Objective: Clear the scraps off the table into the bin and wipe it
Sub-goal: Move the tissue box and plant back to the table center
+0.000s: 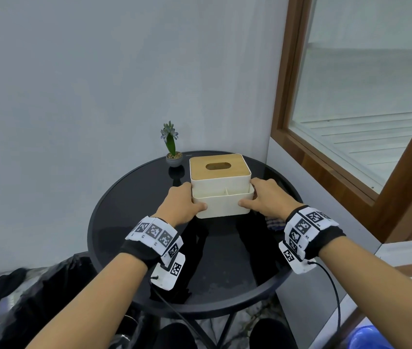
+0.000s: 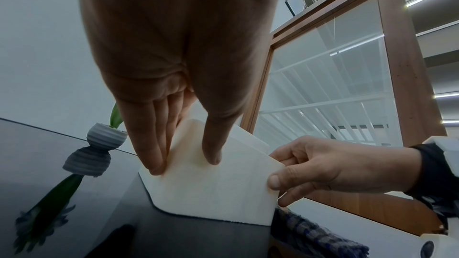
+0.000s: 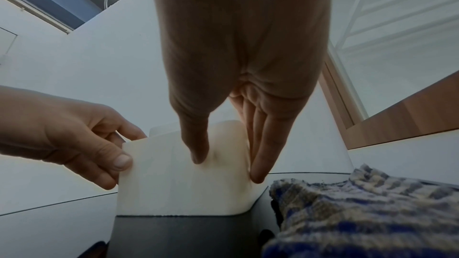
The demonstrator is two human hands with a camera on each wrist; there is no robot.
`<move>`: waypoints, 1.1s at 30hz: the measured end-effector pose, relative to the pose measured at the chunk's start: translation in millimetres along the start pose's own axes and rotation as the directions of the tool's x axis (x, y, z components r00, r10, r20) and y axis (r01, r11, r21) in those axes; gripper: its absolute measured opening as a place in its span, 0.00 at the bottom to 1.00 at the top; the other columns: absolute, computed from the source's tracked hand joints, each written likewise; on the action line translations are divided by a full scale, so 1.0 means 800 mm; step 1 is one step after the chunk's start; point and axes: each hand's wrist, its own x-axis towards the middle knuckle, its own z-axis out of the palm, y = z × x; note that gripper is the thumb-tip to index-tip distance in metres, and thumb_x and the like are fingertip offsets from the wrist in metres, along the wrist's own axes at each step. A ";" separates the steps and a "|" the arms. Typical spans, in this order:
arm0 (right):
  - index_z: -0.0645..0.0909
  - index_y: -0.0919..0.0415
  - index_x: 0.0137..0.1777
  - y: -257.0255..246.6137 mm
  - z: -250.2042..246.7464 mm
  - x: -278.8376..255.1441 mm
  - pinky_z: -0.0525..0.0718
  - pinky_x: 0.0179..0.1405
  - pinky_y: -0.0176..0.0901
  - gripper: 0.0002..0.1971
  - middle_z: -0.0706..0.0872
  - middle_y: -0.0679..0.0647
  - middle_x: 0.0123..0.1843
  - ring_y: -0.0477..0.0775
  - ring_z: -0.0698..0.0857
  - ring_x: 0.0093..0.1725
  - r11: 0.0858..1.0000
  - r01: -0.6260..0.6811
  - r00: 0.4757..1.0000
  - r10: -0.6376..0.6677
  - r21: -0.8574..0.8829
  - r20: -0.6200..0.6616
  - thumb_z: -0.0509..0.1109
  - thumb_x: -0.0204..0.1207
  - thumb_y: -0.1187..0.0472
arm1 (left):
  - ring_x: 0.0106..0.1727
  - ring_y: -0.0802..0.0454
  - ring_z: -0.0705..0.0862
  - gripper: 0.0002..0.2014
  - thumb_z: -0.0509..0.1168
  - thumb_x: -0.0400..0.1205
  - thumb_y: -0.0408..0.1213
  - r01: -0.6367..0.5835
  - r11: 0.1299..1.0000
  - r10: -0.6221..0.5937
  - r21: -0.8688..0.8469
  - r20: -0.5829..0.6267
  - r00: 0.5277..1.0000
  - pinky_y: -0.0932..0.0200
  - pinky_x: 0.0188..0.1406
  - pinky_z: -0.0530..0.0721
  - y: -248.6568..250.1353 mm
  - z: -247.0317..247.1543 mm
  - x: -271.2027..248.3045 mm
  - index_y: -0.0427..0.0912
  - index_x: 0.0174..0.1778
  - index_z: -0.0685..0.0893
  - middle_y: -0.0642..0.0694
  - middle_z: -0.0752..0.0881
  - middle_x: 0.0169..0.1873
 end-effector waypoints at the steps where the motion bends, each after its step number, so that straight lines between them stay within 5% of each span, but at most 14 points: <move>1: 0.73 0.57 0.71 0.000 0.000 0.000 0.84 0.59 0.52 0.31 0.81 0.57 0.67 0.57 0.83 0.61 1.000 -0.002 1.000 0.002 0.000 0.003 0.74 0.71 0.44 | 0.52 0.49 0.84 0.27 0.73 0.78 0.47 0.004 1.000 -0.004 -0.001 0.000 1.000 0.58 0.50 0.78 -0.001 0.000 0.000 0.43 0.69 0.74 0.44 0.85 0.56; 8: 0.69 0.57 0.73 -0.002 -0.002 -0.005 0.84 0.59 0.51 0.31 0.81 0.56 0.68 0.56 0.82 0.63 1.000 -0.004 1.000 0.004 0.008 -0.009 0.73 0.74 0.46 | 0.59 0.49 0.84 0.29 0.73 0.77 0.48 -0.022 0.999 0.022 -0.034 -0.011 1.000 0.56 0.56 0.79 -0.008 -0.002 -0.003 0.45 0.72 0.74 0.46 0.85 0.62; 16: 0.61 0.58 0.80 -0.034 -0.023 -0.023 0.73 0.71 0.55 0.37 0.67 0.55 0.80 0.58 0.69 0.76 0.972 0.169 0.962 -0.199 -0.164 -0.189 0.65 0.76 0.39 | 0.69 0.50 0.80 0.39 0.73 0.76 0.53 -0.020 0.999 0.018 -0.041 -0.047 0.999 0.54 0.67 0.77 -0.035 -0.017 -0.007 0.44 0.80 0.68 0.46 0.77 0.75; 26: 0.66 0.57 0.79 -0.090 -0.013 0.008 0.67 0.75 0.48 0.35 0.70 0.52 0.80 0.53 0.69 0.78 0.919 0.320 0.932 -0.349 -0.232 -0.096 0.61 0.78 0.36 | 0.71 0.49 0.78 0.39 0.73 0.76 0.54 0.021 0.998 -0.027 -0.060 -0.098 0.995 0.51 0.71 0.76 -0.060 -0.033 0.013 0.44 0.81 0.67 0.47 0.77 0.74; 33: 0.64 0.57 0.81 -0.115 0.004 0.057 0.64 0.79 0.49 0.40 0.66 0.53 0.83 0.54 0.64 0.81 0.922 0.294 0.947 -0.316 -0.252 -0.052 0.59 0.75 0.32 | 0.72 0.48 0.77 0.39 0.73 0.76 0.52 0.033 0.998 -0.038 -0.047 -0.111 0.993 0.53 0.71 0.75 -0.082 -0.054 0.063 0.41 0.80 0.67 0.44 0.77 0.74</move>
